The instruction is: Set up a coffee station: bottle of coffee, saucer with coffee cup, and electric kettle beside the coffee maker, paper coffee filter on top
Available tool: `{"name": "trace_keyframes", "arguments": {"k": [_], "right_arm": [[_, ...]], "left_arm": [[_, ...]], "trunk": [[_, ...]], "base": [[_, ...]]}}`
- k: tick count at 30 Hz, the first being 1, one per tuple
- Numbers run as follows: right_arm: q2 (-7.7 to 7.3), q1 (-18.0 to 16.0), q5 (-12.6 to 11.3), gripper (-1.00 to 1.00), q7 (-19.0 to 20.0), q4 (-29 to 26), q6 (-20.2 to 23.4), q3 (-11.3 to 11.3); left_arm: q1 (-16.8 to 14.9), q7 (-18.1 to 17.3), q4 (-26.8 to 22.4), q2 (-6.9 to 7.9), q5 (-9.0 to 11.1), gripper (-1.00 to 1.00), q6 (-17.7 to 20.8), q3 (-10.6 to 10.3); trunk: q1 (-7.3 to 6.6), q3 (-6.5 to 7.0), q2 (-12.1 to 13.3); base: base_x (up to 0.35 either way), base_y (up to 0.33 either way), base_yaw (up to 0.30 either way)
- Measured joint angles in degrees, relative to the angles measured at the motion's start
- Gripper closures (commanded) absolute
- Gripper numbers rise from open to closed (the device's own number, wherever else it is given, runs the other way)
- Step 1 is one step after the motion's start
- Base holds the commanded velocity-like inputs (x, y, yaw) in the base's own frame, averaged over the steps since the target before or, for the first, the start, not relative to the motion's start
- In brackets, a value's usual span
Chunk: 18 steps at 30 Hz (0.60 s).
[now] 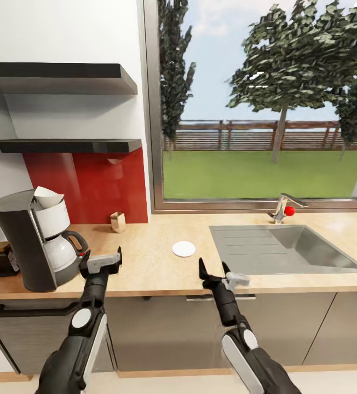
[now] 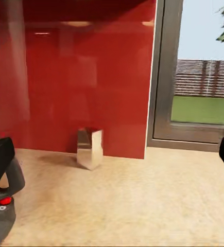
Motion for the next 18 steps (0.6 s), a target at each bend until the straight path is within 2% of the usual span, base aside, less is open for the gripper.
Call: {"name": "trace_keyframes", "arguments": {"k": [2, 3, 5, 6, 9, 10, 12, 16, 18], "right_arm": [[0.01, -3.4, 1.2, -1.00, -0.3, -1.0, 7.7, -2.9], [0.02, -4.4, 1.4, -1.00, -0.3, -1.1, 9.8, -3.7], [-0.01, -8.5, 1.9, -1.00, -0.5, -1.5, 17.7, -6.7], [-0.02, -9.6, 2.0, -1.00, -0.5, -1.5, 19.6, -7.5], [-0.06, -14.6, 2.2, -1.00, -0.5, -1.5, 28.2, -11.4], [-0.08, -15.2, 2.2, -1.00, -0.4, -1.4, 29.3, -11.9], [-0.17, -16.7, 2.2, -1.00, -0.3, -1.2, 33.0, -13.2], [-0.40, -17.6, 2.3, -1.00, -0.2, -1.2, 41.0, -14.1], [-0.44, -17.7, 2.2, -1.00, -0.2, -1.2, 45.0, -14.2]], "left_arm": [[-2.9, -1.5, -0.3, 0.17, 0.1, -1.00, 7.3, 0.0], [-3.6, -2.3, -0.4, 0.20, 0.1, -1.00, 9.0, 0.0], [-6.5, -6.9, -0.4, 0.47, 0.1, -1.00, 15.5, 0.2], [-7.3, -8.3, -0.4, 0.64, 0.0, -1.00, 17.2, 0.3], [-12.1, -17.1, 0.2, 2.63, 0.1, -1.00, 26.5, 1.2], [-12.9, -18.6, 0.5, 3.07, 0.1, -1.00, 28.0, 1.4], [-16.0, -24.6, 2.4, 4.44, 0.2, -1.00, 33.2, 2.2], [-22.7, -36.1, 8.9, 5.98, 0.0, -1.00, 41.2, 2.8], [-24.4, -38.8, 11.3, 6.54, -0.1, -1.00, 43.6, 2.9]], "trunk": [[0.00, 0.00, 0.0], [0.00, -0.01, 0.0], [0.00, 0.01, 0.0], [-0.01, 0.00, 0.0], [0.00, 0.00, 0.0], [-0.01, -0.01, 0.0], [-0.01, 0.00, 0.0], [-0.01, -0.01, 0.0], [-0.01, -0.01, 0.0]], "base": [[0.000, 0.000, 0.000], [0.000, 0.000, 0.000], [0.000, 0.000, 0.000], [0.000, 0.000, 0.000], [0.000, 0.000, 0.000], [0.000, 0.000, 0.000], [0.000, 0.000, 0.000], [0.000, 0.000, 0.000], [0.000, 0.000, 0.000]]}}
